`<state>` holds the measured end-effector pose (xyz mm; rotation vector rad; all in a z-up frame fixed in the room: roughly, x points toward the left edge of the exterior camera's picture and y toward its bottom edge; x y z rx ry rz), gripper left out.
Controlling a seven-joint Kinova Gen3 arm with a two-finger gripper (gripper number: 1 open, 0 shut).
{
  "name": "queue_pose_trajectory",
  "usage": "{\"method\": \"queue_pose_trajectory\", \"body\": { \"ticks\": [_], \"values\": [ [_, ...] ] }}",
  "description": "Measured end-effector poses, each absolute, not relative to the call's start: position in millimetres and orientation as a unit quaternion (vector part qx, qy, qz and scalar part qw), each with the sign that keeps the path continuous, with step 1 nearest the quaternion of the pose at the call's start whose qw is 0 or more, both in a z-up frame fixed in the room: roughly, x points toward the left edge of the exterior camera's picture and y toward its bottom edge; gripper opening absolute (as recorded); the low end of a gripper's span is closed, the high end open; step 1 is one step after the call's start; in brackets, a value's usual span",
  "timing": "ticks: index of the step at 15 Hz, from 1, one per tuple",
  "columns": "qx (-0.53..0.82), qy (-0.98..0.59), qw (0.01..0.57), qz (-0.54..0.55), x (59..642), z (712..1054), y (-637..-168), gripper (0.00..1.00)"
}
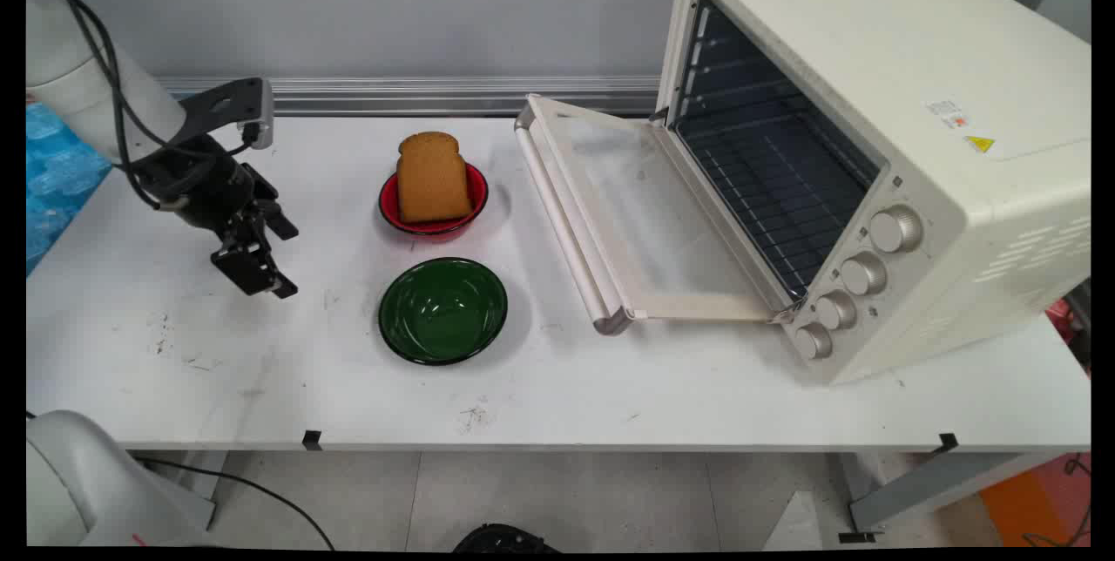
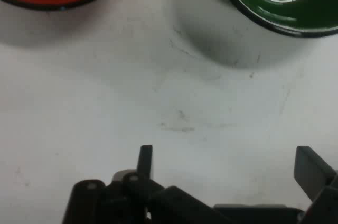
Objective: Close the oven
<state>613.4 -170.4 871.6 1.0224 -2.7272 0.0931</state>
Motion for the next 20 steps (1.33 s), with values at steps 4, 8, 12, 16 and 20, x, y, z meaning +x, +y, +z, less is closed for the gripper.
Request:
{"method": "queue_pose_trajectory", "body": {
  "ticks": [4,8,12,16,20],
  "values": [
    [0.351,-0.926,0.132,0.046,604,874,-191,1.00],
    [0.353,-0.919,0.164,0.065,584,878,-219,1.00],
    [0.356,-0.909,0.202,0.081,560,882,-245,1.00],
    [0.358,-0.900,0.232,0.089,542,880,-261,1.00],
    [0.356,-0.894,0.255,0.094,528,874,-268,0.00]
  ]
}}
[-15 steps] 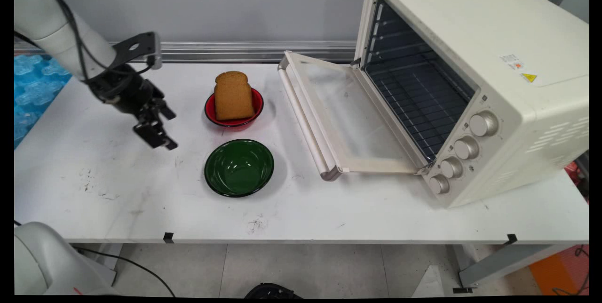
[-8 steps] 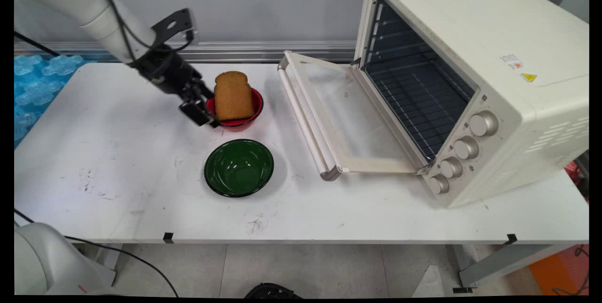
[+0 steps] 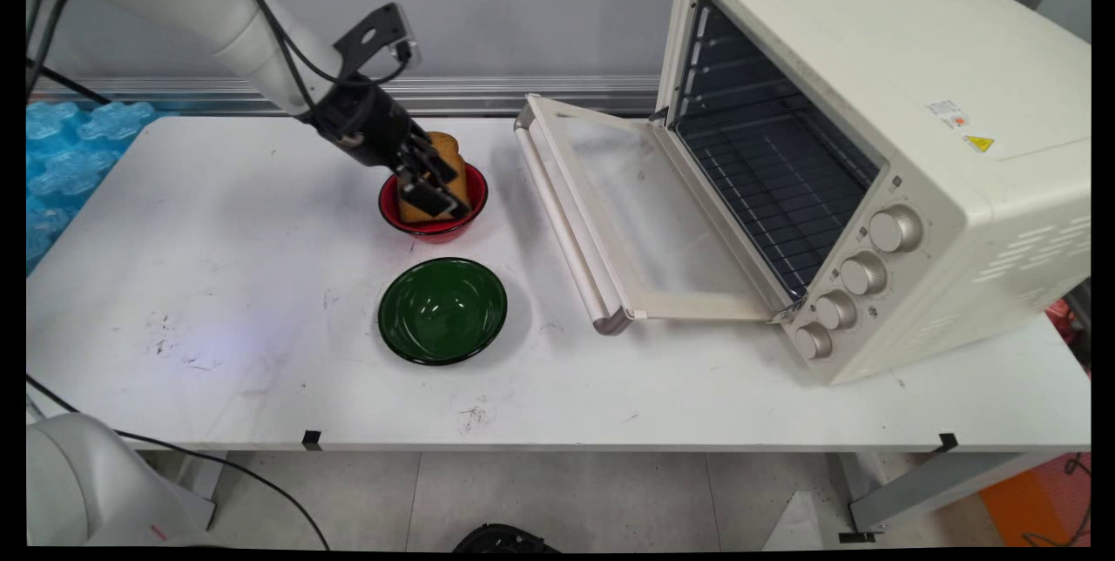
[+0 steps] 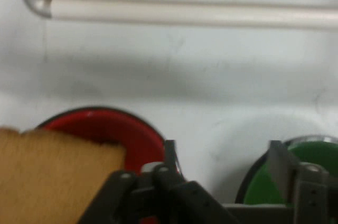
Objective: Close the oven
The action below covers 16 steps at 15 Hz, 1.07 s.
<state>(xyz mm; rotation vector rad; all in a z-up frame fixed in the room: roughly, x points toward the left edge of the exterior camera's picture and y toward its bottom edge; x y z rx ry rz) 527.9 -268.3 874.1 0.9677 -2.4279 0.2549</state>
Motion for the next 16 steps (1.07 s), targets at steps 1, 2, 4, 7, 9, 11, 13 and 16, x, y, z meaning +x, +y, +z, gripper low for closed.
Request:
{"method": "queue_pose_trajectory", "body": {
  "ticks": [1,2,4,7,9,11,13,16],
  "values": [
    [0.355,-0.893,0.259,0.094,525,872,-269,0.00],
    [0.353,-0.892,0.265,0.095,522,869,-271,0.00],
    [0.348,-0.890,0.279,0.097,515,861,-272,0.00],
    [0.348,-0.884,0.295,0.101,509,849,-272,0.00],
    [0.351,-0.880,0.302,0.104,508,840,-271,0.00],
    [0.354,-0.877,0.309,0.106,507,831,-269,0.00],
    [0.355,-0.873,0.316,0.108,506,822,-267,0.00],
    [0.353,-0.868,0.331,0.112,503,806,-265,0.00]
  ]
}}
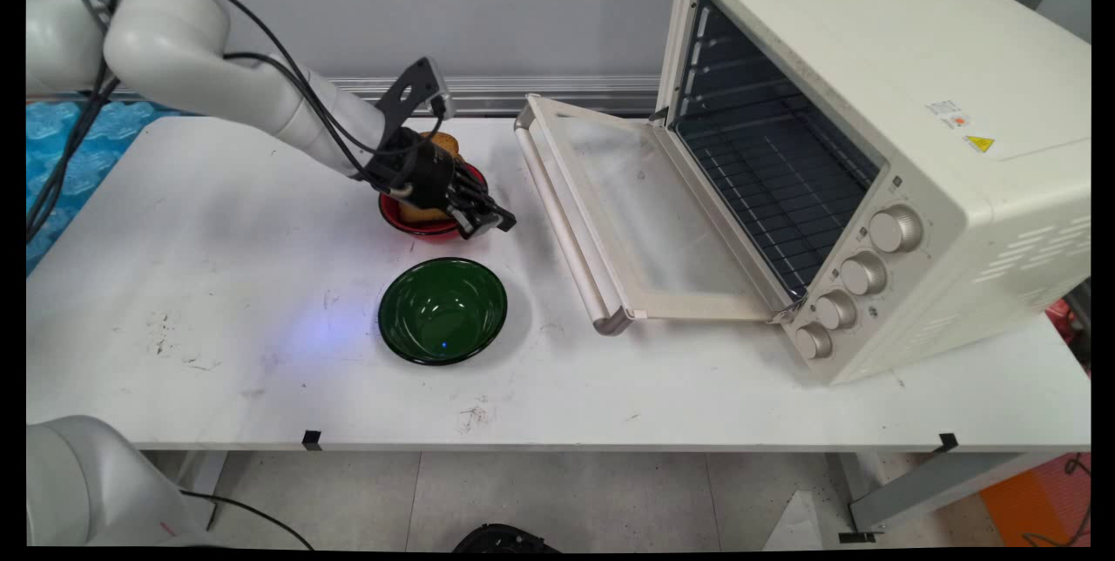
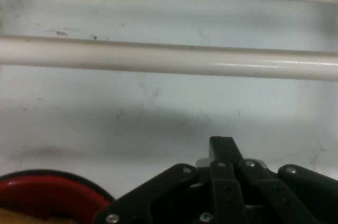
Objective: Close the oven
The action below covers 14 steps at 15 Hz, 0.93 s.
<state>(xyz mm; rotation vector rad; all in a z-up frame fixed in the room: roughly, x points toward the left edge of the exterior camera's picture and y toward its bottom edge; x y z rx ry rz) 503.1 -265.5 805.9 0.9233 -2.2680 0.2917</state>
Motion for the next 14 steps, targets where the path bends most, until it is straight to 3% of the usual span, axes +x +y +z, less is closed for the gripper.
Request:
{"method": "queue_pose_trajectory", "body": {
  "ticks": [14],
  "values": [
    [0.343,-0.848,0.383,0.129,485,762,-280,0.00]
  ]
}}
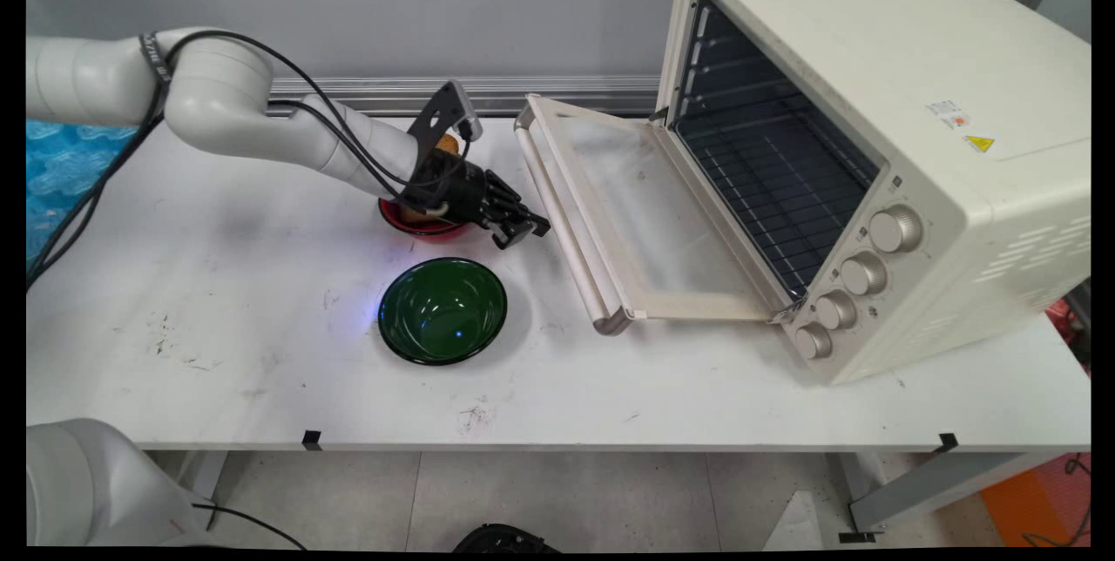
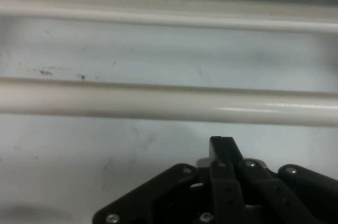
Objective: Close the oven
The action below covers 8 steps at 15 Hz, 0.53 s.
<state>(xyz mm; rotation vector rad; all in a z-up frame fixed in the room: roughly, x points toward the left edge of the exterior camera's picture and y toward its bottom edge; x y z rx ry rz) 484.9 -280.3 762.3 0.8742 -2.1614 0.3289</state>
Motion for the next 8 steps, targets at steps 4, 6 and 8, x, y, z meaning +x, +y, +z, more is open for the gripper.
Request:
{"method": "queue_pose_trajectory", "body": {
  "ticks": [4,6,8],
  "values": [
    [0.338,-0.844,0.394,0.133,479.2,756.2,-285.1,0.00],
    [0.336,-0.843,0.398,0.133,477.5,754.7,-286.1,0.00],
    [0.333,-0.842,0.402,0.134,475.5,753.4,-287.2,0.00]
  ]
}}
